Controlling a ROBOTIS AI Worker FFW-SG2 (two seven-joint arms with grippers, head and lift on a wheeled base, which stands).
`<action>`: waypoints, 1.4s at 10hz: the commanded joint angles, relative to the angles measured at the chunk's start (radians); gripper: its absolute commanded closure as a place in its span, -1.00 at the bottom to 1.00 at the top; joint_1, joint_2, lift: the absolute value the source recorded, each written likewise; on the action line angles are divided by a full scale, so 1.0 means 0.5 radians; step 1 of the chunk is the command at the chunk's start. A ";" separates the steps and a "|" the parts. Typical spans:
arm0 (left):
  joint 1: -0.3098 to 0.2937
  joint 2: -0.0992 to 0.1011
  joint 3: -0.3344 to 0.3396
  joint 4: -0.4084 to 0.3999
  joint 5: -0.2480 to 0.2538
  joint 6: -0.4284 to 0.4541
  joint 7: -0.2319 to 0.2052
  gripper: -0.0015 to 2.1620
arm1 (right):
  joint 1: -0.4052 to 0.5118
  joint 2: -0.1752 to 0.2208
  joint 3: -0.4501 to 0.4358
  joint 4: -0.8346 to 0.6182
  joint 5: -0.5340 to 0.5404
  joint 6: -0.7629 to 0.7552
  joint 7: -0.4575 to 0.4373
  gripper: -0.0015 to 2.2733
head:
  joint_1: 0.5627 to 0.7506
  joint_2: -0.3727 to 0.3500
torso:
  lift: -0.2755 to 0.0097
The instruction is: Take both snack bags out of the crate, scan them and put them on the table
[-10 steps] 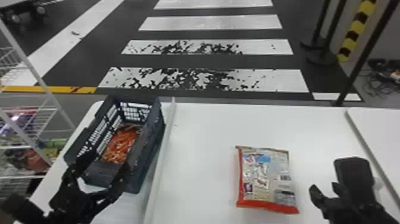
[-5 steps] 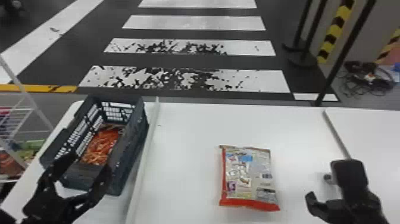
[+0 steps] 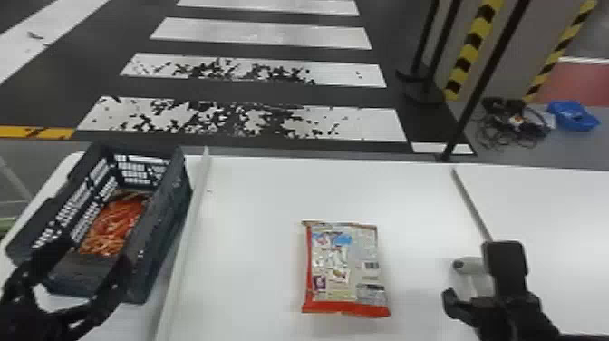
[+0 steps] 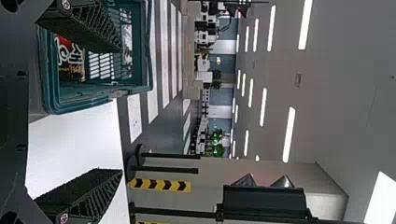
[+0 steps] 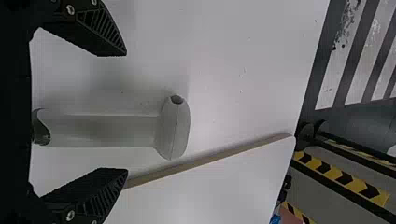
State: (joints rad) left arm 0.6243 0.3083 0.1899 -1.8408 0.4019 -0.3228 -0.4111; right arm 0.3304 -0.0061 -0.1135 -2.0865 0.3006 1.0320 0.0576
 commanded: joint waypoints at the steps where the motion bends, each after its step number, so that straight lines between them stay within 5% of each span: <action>1: 0.006 0.000 0.004 -0.003 0.000 0.000 0.000 -0.92 | -0.102 0.000 -0.064 0.151 -0.037 -0.016 0.011 -0.90 | 0.41 -0.16 | 0.28; 3: 0.009 0.000 0.010 0.000 0.000 0.000 0.000 -0.92 | -0.185 0.000 -0.156 0.286 -0.092 -0.053 0.032 -0.77 | 0.41 -0.20 | 0.28; 4: 0.009 0.000 0.010 0.000 0.000 0.000 0.000 -0.92 | -0.201 0.000 -0.184 0.314 -0.104 -0.059 0.041 -0.55 | 0.41 -0.23 | 0.28; 6: 0.009 -0.003 0.010 0.003 -0.006 0.000 0.000 -0.92 | -0.222 -0.003 -0.227 0.353 -0.129 -0.034 0.060 0.93 | 0.41 -0.26 | 0.28; 10: 0.006 -0.009 0.010 0.006 -0.009 0.000 0.000 -0.92 | -0.219 -0.003 -0.236 0.341 -0.159 -0.047 0.087 0.98 | 0.41 -0.29 | 0.28; 14: 0.003 -0.009 0.007 0.006 -0.009 0.000 0.000 -0.92 | -0.063 0.014 -0.104 -0.128 -0.248 0.248 0.087 0.98 | 0.41 -0.20 | 0.28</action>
State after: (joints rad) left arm 0.6262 0.3037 0.1943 -1.8363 0.3973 -0.3227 -0.4111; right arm 0.2862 -0.0002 -0.1847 -2.1079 0.1774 1.1196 0.1012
